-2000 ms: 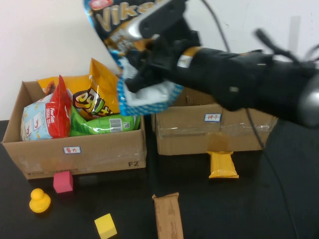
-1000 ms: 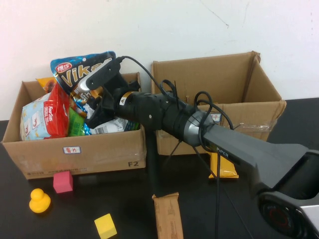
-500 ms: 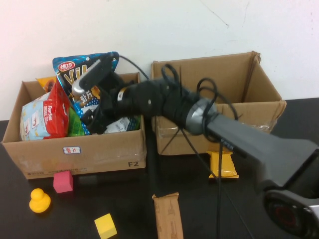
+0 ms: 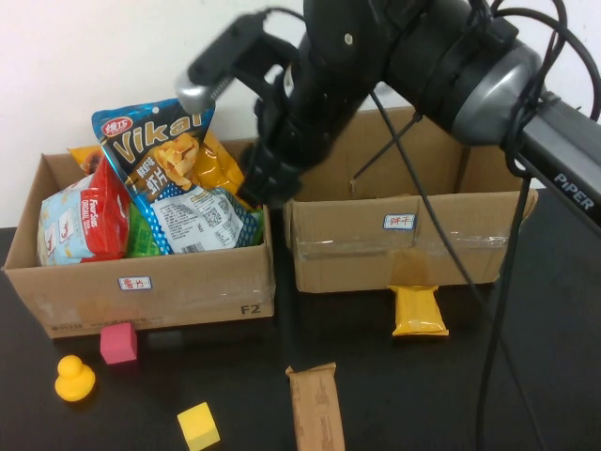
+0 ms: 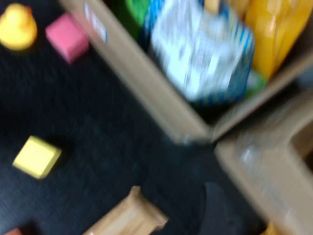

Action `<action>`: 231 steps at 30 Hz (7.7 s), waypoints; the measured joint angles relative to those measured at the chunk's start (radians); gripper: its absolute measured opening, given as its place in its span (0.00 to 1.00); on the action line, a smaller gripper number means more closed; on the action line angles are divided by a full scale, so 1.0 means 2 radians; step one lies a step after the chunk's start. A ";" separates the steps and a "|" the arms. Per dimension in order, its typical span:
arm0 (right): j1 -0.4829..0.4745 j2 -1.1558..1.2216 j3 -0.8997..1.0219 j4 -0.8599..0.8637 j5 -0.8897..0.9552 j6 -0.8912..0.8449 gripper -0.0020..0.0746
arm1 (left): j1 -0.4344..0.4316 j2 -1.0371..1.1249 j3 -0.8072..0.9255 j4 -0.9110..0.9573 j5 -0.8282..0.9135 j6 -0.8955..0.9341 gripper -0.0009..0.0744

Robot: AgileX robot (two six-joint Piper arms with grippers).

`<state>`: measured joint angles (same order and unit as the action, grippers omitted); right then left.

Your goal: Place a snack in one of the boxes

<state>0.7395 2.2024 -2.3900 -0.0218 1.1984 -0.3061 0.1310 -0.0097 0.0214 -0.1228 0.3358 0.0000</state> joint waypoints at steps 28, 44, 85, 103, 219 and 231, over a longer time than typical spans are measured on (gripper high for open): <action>0.011 -0.130 0.637 0.158 -0.371 0.153 0.79 | 0.000 0.000 0.000 0.000 0.000 0.000 0.01; 0.019 0.033 0.404 0.073 -0.208 0.277 0.81 | 0.000 0.000 0.000 0.000 0.000 0.000 0.01; -0.050 -0.151 0.387 -0.238 -0.410 0.360 0.62 | 0.000 0.000 0.000 0.000 0.000 0.000 0.01; -0.188 -0.059 0.365 -0.287 -0.562 0.441 0.69 | 0.000 0.000 0.000 0.000 0.000 0.000 0.01; -0.392 -1.106 1.207 -0.002 -0.425 0.081 0.03 | 0.000 0.000 0.000 0.000 0.000 0.000 0.01; -0.392 -1.106 1.207 -0.003 -0.425 0.081 0.03 | 0.000 0.000 0.000 0.000 0.000 0.000 0.01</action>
<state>-0.0454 -0.0090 0.0247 -0.0272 0.3491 -0.1450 0.1310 -0.0097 0.0214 -0.1228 0.3363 0.0000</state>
